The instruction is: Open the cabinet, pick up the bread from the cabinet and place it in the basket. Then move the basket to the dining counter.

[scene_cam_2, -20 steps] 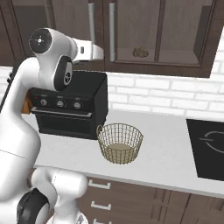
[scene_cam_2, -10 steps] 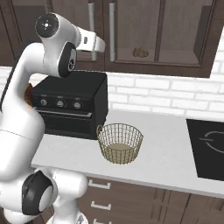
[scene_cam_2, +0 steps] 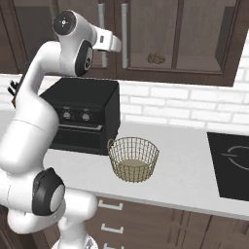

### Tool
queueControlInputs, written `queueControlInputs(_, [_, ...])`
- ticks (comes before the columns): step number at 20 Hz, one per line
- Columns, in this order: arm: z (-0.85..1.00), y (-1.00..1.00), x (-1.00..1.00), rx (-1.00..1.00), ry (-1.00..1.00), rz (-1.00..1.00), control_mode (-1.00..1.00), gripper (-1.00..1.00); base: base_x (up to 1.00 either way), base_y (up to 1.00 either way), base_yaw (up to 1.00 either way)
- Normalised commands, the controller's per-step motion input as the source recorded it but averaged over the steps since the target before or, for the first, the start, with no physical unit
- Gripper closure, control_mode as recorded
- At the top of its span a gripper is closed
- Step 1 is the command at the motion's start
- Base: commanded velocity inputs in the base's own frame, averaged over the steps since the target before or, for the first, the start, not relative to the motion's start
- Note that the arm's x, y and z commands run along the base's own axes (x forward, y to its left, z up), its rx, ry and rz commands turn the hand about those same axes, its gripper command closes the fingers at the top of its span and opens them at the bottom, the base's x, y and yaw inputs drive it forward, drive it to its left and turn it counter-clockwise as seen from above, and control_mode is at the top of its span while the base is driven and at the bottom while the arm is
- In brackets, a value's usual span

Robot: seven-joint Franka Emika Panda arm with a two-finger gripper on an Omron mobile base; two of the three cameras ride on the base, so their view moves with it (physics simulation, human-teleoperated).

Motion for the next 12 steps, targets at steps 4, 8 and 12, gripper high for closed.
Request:
queueControlInputs(4, [0.00, 0.00, 0.43, 0.00, -0.03, 0.00, -1.00, -1.00, 0.00, 0.00, 0.00])
queueControlInputs(8, [-0.02, 0.00, 0.51, 0.00, -0.04, 0.00, -1.00, -1.00, 0.00, 0.00, 0.00])
queueControlInputs(12, [-0.09, 0.00, 0.45, 0.00, -0.06, 0.00, -1.00, -1.00, 0.00, 0.00, 0.00])
